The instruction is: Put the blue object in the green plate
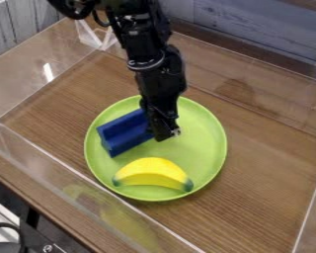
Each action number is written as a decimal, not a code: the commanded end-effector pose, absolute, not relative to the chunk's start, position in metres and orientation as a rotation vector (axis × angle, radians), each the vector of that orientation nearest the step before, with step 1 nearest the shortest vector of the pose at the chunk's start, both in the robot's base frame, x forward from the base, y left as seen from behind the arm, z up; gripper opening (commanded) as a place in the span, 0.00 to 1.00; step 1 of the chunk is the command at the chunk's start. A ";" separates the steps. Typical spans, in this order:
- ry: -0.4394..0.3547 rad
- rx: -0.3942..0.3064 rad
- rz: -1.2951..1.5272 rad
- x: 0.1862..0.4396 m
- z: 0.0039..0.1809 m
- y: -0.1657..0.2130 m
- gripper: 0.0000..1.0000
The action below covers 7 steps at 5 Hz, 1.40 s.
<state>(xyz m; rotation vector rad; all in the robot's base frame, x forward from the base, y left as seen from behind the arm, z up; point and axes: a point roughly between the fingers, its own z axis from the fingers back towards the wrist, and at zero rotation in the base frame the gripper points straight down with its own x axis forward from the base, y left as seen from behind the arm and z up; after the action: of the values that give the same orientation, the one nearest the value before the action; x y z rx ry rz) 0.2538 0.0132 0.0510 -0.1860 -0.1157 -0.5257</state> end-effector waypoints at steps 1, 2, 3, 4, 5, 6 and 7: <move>-0.169 -0.168 -0.523 0.265 0.063 0.017 0.00; -0.174 -0.170 -0.522 0.266 0.063 0.017 0.00; -0.178 -0.173 -0.520 0.266 0.063 0.018 0.00; -0.182 -0.176 -0.518 0.266 0.064 0.018 0.00; -0.185 -0.178 -0.517 0.267 0.064 0.019 0.00; -0.183 -0.182 -0.518 0.266 0.061 0.018 0.00; -0.182 -0.186 -0.520 0.266 0.060 0.018 0.00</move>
<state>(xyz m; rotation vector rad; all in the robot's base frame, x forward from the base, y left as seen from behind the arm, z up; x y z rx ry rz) 0.2616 0.0140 0.0523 -0.1988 -0.1509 -0.5276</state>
